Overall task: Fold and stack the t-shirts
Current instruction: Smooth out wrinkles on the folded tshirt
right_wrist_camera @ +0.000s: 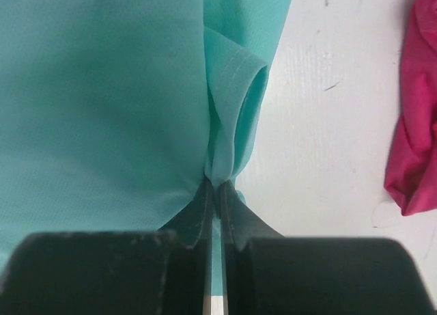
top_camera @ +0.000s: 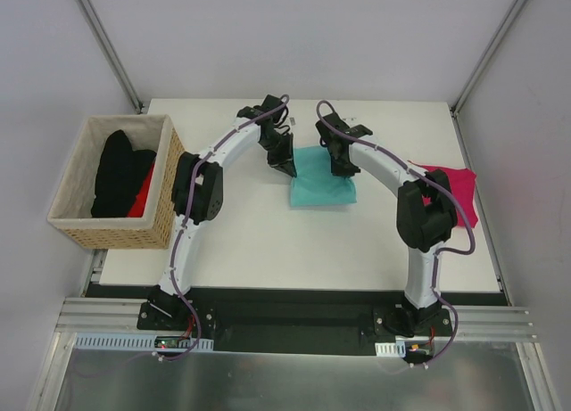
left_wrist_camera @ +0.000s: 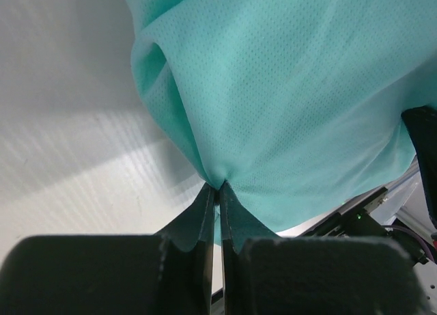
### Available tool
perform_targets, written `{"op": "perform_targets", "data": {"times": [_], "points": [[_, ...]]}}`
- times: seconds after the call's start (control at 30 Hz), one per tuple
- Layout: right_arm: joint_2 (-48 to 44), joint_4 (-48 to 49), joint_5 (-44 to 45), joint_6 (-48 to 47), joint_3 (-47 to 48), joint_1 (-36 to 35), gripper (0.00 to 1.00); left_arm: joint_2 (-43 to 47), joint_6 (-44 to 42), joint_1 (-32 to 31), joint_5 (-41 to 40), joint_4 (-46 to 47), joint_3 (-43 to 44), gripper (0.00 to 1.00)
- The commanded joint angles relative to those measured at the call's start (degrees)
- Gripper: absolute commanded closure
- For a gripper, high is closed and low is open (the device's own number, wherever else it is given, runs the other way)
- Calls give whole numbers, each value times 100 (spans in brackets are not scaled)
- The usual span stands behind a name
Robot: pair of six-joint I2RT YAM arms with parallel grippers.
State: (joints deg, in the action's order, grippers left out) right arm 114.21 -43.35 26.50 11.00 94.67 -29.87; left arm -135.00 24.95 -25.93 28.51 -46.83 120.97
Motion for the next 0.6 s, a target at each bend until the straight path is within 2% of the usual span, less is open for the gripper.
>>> {"op": "perform_targets", "data": {"times": [0.0,0.13,0.57], "points": [[-531,-173,478,-134,-107,69,99,-184,159,-245,181,-257,559,100],[-690,-138,540,-169,-265,121,99,-360,256,-403,216,-300,875,100],[-874,-103,786,-292,-423,411,99,-308,291,-571,225,-309,902,100]]}}
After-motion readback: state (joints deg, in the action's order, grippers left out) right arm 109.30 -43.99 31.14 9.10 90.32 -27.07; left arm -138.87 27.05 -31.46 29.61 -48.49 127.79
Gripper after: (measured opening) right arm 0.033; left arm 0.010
